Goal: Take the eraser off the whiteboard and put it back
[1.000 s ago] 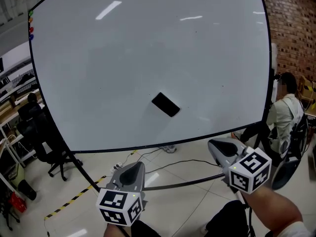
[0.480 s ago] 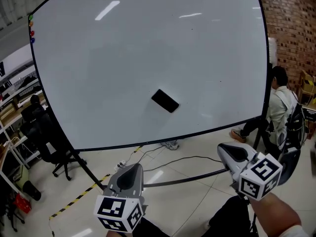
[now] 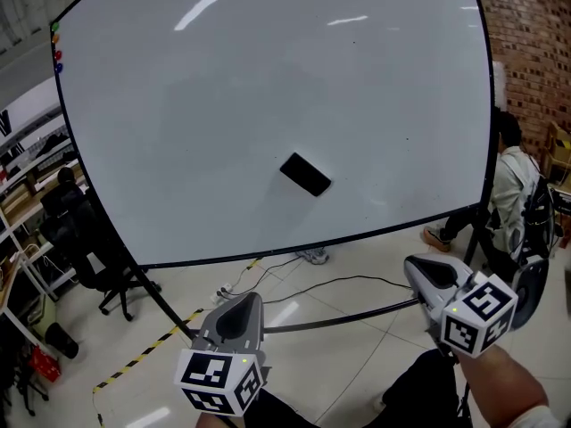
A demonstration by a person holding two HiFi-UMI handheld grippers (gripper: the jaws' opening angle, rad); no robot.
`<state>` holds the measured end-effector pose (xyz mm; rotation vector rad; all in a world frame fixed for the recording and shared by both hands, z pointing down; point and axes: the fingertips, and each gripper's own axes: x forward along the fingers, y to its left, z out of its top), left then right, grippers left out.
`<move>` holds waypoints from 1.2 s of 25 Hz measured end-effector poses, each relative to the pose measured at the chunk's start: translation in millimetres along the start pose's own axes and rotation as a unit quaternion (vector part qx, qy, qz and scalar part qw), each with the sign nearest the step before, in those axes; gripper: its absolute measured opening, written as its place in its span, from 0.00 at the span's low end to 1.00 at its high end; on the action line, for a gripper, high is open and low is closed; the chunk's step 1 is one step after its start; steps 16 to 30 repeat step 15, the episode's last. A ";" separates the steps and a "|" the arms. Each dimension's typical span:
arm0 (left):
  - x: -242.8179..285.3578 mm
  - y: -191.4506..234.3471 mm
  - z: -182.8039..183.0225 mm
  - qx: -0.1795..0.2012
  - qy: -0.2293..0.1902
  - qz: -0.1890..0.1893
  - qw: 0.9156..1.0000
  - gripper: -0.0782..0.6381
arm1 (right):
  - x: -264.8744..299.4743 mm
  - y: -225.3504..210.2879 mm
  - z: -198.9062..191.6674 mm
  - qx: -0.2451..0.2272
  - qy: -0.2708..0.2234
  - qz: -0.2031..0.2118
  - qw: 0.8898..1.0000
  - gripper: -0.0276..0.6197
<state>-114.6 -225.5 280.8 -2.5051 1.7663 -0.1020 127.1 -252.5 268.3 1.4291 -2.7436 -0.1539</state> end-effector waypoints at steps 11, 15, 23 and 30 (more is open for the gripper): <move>-2.8 -2.9 -0.3 -0.005 -0.010 -0.010 1.000 0.13 | -2.5 -3.0 0.1 0.006 -0.006 -0.010 1.000 0.05; -3.9 0.3 2.8 -0.005 -0.013 -0.008 1.000 0.13 | 0.8 1.4 -4.3 0.006 0.001 -0.004 1.000 0.05; -3.9 0.3 2.8 -0.005 -0.013 -0.008 1.000 0.13 | 0.8 1.4 -4.3 0.006 0.001 -0.004 1.000 0.05; -3.9 0.3 2.8 -0.005 -0.013 -0.008 1.000 0.13 | 0.8 1.4 -4.3 0.006 0.001 -0.004 1.000 0.05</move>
